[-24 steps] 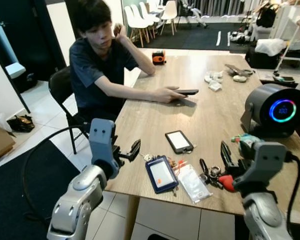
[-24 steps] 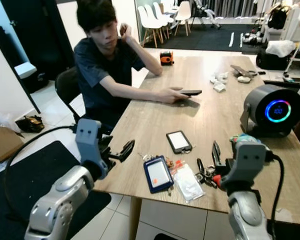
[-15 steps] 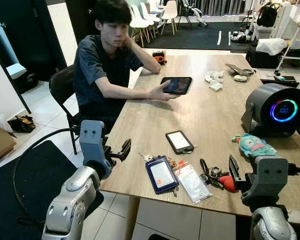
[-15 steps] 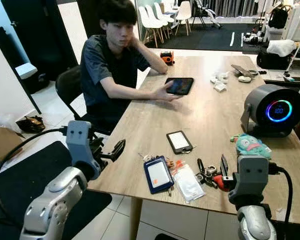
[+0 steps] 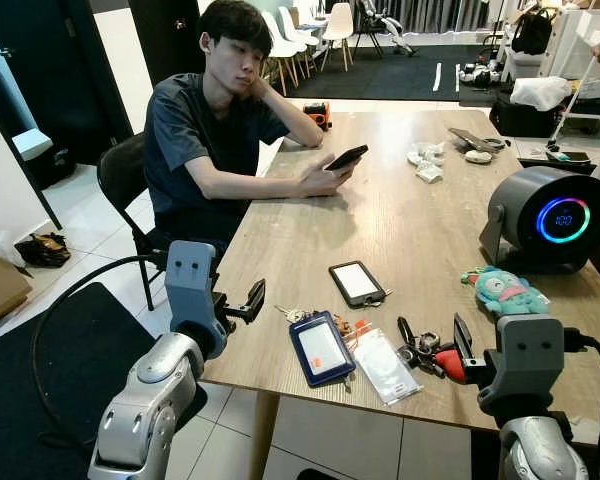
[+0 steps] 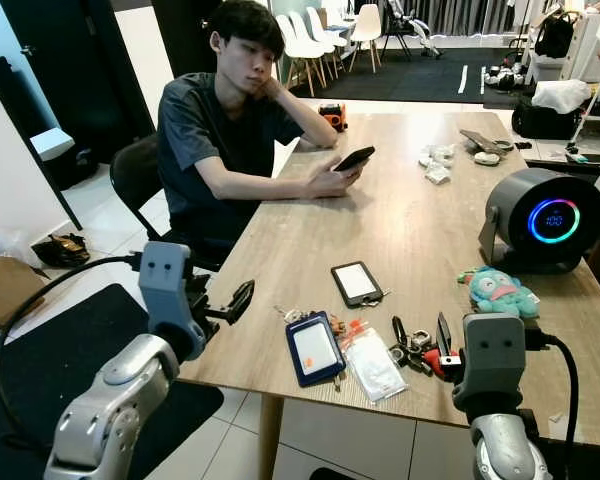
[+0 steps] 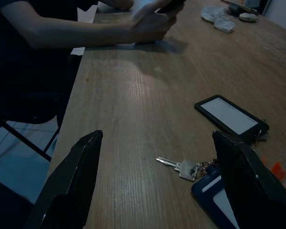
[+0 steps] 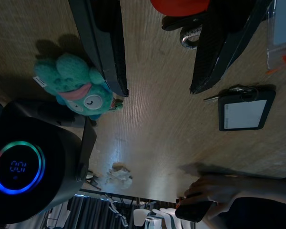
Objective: Hang keys on a hook
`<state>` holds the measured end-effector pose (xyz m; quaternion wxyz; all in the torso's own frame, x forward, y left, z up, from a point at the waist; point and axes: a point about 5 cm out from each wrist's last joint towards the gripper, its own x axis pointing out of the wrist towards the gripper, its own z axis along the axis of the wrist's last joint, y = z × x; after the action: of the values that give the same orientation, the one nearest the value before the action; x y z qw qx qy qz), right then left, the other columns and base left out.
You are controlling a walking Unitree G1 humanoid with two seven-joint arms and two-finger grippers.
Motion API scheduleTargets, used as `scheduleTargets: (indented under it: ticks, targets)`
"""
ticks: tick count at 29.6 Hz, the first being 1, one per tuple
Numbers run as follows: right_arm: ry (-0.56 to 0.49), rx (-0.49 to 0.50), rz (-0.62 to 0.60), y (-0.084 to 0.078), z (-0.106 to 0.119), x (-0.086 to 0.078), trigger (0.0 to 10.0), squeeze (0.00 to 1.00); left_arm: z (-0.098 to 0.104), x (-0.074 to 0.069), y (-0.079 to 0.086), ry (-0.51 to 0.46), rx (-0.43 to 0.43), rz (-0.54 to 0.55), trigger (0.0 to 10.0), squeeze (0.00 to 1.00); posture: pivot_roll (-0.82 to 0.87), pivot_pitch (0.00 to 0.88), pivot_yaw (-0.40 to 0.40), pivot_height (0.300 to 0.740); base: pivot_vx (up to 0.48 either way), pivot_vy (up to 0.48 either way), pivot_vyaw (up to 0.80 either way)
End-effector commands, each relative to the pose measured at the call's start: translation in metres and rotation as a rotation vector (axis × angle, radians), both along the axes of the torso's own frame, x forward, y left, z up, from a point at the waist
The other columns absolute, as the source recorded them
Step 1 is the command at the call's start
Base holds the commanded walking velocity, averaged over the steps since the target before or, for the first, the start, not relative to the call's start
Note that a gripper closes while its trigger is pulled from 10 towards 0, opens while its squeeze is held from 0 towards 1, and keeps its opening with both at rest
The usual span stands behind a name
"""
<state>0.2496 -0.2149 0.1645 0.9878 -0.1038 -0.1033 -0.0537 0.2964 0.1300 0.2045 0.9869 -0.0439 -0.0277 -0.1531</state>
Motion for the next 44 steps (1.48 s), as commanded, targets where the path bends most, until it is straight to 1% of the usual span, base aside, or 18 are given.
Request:
scheduleTargets:
  ticks: [1, 10, 23, 28, 40, 44]
  targets:
    - [-0.010, 0.023, 0.007, 0.0031, 0.0000, -0.0004, 10.0, 0.00, -0.0066, 0.0002, 0.0049, 0.019, 0.029, 0.020, 10.0, 0.00, -0.04, 0.123, 0.113, 0.740, 0.000, 0.000, 0.00]
    - [-0.002, 0.051, 0.017, 0.0064, -0.0033, 0.0009, 10.0, 0.00, -0.0091, -0.0020, 0.0046, 0.019, 0.040, 0.019, 10.0, 0.00, -0.04, 0.118, 0.108, 0.740, 0.000, 0.000, 0.00]
    - [0.008, 0.047, 0.027, 0.0084, -0.0055, 0.0035, 10.0, 0.00, -0.0091, -0.0018, 0.0050, -0.003, 0.051, 0.025, 10.0, 0.00, -0.03, 0.114, 0.105, 0.740, 0.000, 0.000, 0.00]
    - [0.012, 0.048, 0.028, 0.0091, -0.0065, 0.0035, 10.0, 0.00, -0.0097, -0.0001, 0.0073, -0.006, 0.081, 0.036, 10.0, 0.00, -0.03, 0.117, 0.106, 0.740, 0.145, -0.399, 0.00]
    - [0.018, 0.048, 0.028, 0.0087, -0.0080, 0.0036, 10.0, 0.00, -0.0111, -0.0001, 0.0075, 0.001, 0.075, 0.037, 10.0, 0.00, -0.03, 0.120, 0.106, 0.740, 0.255, -0.390, 0.00]
    - [0.020, 0.048, 0.027, 0.0084, -0.0081, 0.0039, 10.0, 0.00, -0.0118, 0.0003, 0.0081, 0.010, 0.069, 0.045, 10.0, 0.00, -0.03, 0.120, 0.105, 0.740, 0.066, 0.000, 0.00]
